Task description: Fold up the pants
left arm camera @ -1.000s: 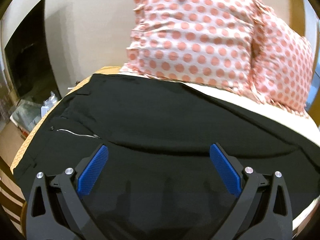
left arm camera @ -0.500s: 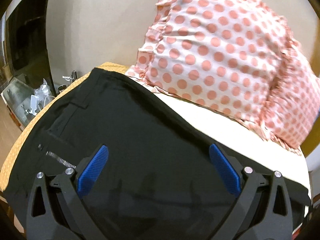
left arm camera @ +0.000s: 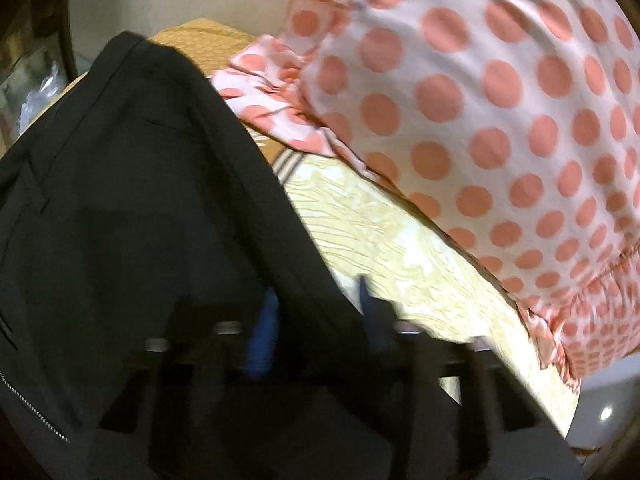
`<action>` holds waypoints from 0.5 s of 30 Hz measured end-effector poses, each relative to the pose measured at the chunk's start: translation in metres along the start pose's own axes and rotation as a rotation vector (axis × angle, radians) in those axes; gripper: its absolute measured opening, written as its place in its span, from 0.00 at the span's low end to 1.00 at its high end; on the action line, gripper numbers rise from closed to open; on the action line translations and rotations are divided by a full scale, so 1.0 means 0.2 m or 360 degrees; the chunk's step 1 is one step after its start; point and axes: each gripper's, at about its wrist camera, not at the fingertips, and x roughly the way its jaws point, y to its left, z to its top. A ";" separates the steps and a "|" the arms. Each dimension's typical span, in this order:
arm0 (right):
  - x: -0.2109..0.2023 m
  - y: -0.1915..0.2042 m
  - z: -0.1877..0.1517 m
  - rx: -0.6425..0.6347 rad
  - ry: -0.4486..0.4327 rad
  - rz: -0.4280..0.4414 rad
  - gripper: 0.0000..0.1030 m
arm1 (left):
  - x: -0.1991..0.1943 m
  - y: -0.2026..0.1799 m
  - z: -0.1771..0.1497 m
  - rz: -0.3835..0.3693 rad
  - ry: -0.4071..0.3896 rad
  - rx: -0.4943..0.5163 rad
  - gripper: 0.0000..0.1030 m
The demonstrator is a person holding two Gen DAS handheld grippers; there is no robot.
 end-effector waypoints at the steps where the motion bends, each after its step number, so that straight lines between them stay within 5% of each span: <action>1: 0.00 0.01 0.00 -0.0010 0.0003 0.0001 0.02 | -0.03 0.03 -0.01 -0.0019 -0.0005 -0.0009 0.15; 8: -0.01 0.11 0.05 -0.0145 -0.0051 0.0011 0.02 | -0.61 0.23 -0.31 -0.0161 -0.0276 0.0064 0.11; 11: -0.06 0.14 0.09 -0.0209 -0.0104 0.0004 0.02 | -0.91 0.39 -0.62 -0.0205 -0.0427 0.0073 0.11; 15: -0.09 0.10 0.10 -0.0208 -0.0103 -0.0122 0.02 | -1.00 0.60 -1.03 -0.0146 -0.0458 -0.0015 0.12</action>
